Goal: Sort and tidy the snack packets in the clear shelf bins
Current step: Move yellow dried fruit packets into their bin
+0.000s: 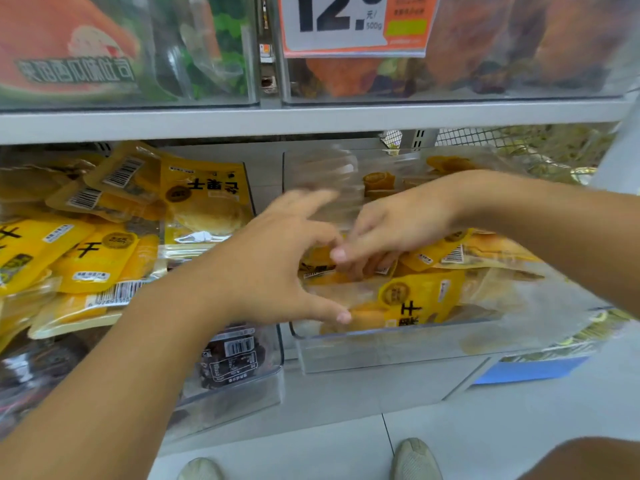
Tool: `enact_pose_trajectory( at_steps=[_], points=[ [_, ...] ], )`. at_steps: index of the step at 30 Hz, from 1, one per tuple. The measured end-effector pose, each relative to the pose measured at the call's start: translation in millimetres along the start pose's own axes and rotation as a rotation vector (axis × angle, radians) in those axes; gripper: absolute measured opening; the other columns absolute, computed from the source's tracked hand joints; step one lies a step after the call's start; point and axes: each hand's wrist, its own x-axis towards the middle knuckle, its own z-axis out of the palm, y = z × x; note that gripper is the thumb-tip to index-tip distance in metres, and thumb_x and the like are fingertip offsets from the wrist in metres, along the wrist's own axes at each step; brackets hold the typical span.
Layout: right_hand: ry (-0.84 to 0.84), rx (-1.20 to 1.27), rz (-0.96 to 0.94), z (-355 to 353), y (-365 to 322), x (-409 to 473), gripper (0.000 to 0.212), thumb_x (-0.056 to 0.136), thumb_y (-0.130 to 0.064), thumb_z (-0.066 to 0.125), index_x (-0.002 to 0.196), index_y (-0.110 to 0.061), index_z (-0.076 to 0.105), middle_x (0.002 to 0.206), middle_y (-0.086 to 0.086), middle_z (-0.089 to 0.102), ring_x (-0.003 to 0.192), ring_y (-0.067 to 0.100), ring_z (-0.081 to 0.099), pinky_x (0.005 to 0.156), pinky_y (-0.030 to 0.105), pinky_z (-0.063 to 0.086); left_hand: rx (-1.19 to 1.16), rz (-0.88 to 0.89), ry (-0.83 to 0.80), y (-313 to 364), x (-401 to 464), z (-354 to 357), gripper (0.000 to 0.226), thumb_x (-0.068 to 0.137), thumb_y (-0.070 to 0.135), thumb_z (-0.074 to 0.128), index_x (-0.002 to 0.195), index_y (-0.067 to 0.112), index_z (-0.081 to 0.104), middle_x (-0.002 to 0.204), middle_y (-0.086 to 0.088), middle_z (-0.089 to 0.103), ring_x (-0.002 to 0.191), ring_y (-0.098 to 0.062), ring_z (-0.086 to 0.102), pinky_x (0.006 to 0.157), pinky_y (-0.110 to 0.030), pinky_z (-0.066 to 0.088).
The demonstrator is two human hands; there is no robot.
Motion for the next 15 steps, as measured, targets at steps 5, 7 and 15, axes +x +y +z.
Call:
enact_pose_trajectory(
  at_steps=[5, 7, 15],
  points=[
    [0.031, -0.195, -0.228, 18, 8, -27, 0.034, 0.087, -0.051, 0.07, 0.112, -0.029, 0.074, 0.095, -0.018, 0.072, 0.087, -0.002, 0.064, 0.083, 0.024, 0.052, 0.155, 0.005, 0.005, -4, 6, 4, 0.095, 0.062, 0.077, 0.075, 0.144, 0.038, 0.05, 0.164, 0.014, 0.021, 0.149, -0.01, 0.021, 0.123, -0.033, 0.016],
    [0.258, -0.308, -0.298, 24, 14, -21, 0.011, 0.095, -0.033, 0.066, 0.097, -0.028, 0.076, 0.082, -0.014, 0.071, 0.076, 0.003, 0.062, 0.075, 0.029, 0.052, 0.17, -0.004, -0.016, -5, 6, 3, 0.102, 0.059, 0.079, 0.075, 0.147, 0.036, 0.046, 0.164, 0.014, 0.022, 0.148, -0.01, 0.021, 0.121, -0.031, 0.018],
    [0.899, 0.351, -0.578, 37, 30, -8, 0.027, 0.096, -0.002, 0.059, 0.11, -0.019, 0.073, 0.104, -0.012, 0.076, 0.101, 0.003, 0.069, 0.089, 0.02, 0.053, -0.483, -0.177, 0.383, -15, 24, -5, 0.059, 0.046, 0.062, 0.09, 0.088, 0.029, 0.065, 0.082, 0.014, 0.072, 0.077, -0.004, 0.068, 0.072, -0.033, 0.057]
  ],
)
